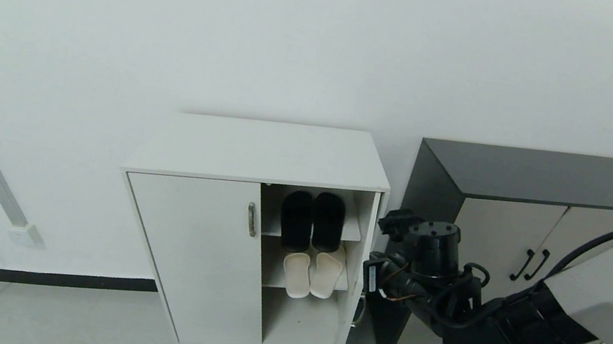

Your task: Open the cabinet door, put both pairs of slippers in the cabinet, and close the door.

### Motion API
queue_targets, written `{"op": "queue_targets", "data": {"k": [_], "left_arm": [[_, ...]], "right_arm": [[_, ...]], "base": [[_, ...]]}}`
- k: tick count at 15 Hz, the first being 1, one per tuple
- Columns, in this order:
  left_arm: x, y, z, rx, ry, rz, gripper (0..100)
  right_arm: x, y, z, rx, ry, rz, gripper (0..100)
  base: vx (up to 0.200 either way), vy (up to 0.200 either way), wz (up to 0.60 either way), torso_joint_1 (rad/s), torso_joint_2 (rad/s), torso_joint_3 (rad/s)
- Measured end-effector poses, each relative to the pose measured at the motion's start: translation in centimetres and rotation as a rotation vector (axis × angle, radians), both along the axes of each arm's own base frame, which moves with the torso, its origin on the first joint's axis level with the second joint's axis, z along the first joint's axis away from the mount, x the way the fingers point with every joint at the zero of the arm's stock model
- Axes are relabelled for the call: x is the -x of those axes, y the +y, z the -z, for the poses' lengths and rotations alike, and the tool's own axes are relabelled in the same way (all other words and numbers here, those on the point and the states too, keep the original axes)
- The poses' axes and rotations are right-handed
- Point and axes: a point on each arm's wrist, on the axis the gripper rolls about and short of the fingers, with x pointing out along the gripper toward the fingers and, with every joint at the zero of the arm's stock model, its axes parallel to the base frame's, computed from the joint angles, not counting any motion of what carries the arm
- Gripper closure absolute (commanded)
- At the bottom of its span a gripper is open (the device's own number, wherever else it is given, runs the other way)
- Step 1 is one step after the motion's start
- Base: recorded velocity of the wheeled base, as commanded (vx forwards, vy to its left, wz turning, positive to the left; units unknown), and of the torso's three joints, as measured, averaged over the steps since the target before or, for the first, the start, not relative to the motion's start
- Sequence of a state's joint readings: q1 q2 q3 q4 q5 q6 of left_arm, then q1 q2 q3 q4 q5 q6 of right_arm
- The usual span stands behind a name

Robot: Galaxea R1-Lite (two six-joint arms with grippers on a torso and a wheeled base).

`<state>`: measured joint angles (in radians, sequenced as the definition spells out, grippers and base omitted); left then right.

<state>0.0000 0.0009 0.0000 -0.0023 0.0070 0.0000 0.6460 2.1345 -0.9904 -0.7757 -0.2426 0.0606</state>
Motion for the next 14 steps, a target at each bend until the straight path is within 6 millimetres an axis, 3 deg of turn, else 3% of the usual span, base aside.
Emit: {"op": "queue_targets", "data": {"k": [4, 11, 14], "left_arm": [[0.0, 0.0, 0.0, 0.0, 0.0, 0.0, 100], [0.0, 0.0, 0.0, 0.001, 0.0, -0.003, 100], [0.0, 0.0, 0.0, 0.001, 0.0, -0.003, 100]], "right_arm": [[1.7, 2.3, 0.1, -0.094, -0.014, -0.086, 100], [2.6, 2.4, 0.7, -0.1, -0.012, -0.141, 100], [2.8, 2.6, 0.7, -0.098, -0.011, -0.148, 100]], "base": [[0.0, 0.0, 0.0, 0.0, 0.0, 0.0], [0.0, 0.0, 0.0, 0.0, 0.0, 0.0], [0.0, 0.0, 0.6, 0.002, 0.0, 0.004]]}}
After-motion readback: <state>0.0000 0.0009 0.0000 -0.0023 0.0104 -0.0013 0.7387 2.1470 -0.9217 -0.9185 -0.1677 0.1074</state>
